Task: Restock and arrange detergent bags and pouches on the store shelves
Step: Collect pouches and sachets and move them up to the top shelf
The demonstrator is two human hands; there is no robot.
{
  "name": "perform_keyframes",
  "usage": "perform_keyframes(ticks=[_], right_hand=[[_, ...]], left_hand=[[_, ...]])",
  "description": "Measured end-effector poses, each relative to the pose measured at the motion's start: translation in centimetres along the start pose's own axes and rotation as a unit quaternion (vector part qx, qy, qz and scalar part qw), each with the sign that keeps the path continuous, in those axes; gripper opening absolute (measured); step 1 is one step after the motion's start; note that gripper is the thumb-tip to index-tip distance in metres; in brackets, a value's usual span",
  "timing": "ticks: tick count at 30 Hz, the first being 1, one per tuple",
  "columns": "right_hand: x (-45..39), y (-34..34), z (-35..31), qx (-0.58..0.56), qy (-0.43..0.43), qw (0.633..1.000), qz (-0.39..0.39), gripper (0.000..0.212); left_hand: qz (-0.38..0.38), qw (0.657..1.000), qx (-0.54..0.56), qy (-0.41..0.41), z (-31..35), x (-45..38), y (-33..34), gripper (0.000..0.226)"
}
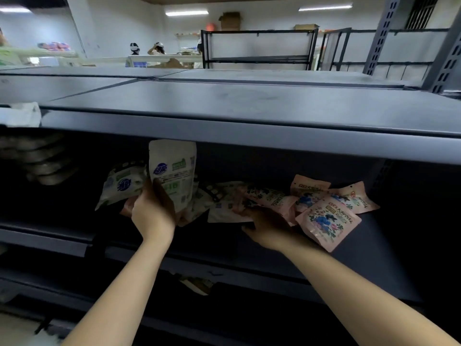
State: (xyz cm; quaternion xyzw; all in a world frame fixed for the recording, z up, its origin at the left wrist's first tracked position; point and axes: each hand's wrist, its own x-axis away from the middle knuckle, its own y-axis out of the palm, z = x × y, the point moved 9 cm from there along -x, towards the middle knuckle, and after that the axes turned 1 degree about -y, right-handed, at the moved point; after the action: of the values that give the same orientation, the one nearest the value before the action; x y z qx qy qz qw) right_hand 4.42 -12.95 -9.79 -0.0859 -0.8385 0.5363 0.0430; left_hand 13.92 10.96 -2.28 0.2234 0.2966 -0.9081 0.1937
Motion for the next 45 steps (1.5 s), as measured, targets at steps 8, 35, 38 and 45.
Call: perform_keyframes(ticks=[8,35,38,45], right_hand=[[-4.6,4.3,-0.7,0.195,-0.01,0.981,0.023,0.045],[0.9,-7.4,-2.0,-0.072,0.142,0.949,0.271,0.024],[2.4,-6.4,-1.0,-0.229,0.174,0.908,0.305,0.039],[4.2,-0.7,0.4,-0.486,0.236,0.801,0.259,0.026]], left_hand=[[-0.082,0.997,0.008,0.0,-2.2,-1.7,-0.2,0.04],[-0.155,0.981,0.083,0.079,-0.8,0.1,2.9,0.033],[-0.169,0.98,0.078,0.072,-1.0,0.5,3.2,0.034],[-0.2,0.977,0.054,0.056,-1.2,1.0,3.0,0.045]])
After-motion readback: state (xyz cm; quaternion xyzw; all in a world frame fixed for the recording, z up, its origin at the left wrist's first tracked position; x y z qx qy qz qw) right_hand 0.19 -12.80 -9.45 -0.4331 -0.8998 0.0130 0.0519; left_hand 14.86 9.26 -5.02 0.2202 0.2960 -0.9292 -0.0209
